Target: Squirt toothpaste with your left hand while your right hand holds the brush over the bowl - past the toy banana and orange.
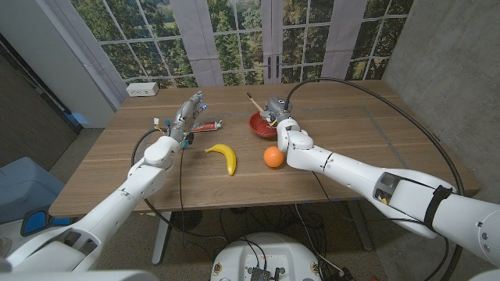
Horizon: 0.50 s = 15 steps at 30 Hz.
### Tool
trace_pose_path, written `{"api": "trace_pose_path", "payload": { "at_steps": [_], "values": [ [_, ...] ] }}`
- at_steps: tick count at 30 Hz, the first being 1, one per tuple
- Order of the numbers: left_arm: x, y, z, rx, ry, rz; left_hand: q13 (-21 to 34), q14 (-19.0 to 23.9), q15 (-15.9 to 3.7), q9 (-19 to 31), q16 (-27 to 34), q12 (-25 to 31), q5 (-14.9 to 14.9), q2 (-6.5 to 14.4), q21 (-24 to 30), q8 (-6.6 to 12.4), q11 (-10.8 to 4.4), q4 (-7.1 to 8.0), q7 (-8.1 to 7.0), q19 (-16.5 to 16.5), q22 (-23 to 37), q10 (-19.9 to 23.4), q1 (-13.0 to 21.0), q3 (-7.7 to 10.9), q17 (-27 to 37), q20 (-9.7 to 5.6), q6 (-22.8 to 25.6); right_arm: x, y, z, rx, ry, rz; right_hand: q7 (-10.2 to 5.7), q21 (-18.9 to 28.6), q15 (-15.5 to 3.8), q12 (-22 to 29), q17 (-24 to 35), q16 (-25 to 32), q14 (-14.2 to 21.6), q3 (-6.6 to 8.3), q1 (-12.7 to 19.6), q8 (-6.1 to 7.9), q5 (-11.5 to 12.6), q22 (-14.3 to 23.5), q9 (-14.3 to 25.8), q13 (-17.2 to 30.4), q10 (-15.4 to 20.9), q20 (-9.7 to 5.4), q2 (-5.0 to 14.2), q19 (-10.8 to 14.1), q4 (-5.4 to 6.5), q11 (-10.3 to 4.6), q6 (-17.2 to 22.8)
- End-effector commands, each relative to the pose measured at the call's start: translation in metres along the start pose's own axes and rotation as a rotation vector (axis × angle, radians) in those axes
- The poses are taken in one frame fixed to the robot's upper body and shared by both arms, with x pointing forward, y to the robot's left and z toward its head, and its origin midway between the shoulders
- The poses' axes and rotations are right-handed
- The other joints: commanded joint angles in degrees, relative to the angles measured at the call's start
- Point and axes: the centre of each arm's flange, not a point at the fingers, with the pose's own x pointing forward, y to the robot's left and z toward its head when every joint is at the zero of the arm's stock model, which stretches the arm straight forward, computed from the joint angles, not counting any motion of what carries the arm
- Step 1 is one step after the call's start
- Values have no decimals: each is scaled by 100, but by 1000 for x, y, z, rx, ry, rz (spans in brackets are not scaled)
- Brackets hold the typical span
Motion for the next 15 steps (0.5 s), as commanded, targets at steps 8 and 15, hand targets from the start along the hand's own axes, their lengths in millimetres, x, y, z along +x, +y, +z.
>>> {"api": "trace_pose_path", "payload": {
  "at_steps": [8, 15],
  "values": [
    [-5, 14, 17, 207, 51, 16, 27, 44, -13, 20, 11, 60, -60, 195, -1, 45, -23, -234, -36, 62, 13, 118, 203, 37, 15, -42, 109, -9, -12, 2, 5, -29, -25, -92, 117, -690, 107, 135, -68, 30, 66, 311, 78, 54, 22, 106, 221, 19, -381, 237, -47, 90, -202, 94],
    [-6, 20, 22, 310, 88, 14, 32, 113, -53, 25, 11, 66, -136, 49, -18, 87, -54, -570, -26, 99, 9, 223, 402, 59, 20, -57, 240, -15, -17, 7, 10, -47, -41, -94, 159, -696, 155, 197, -98, 24, 69, 313, 102, 62, 18, 138, 324, 4, -389, 231, -74, 93, -208, 101]
  ]
}}
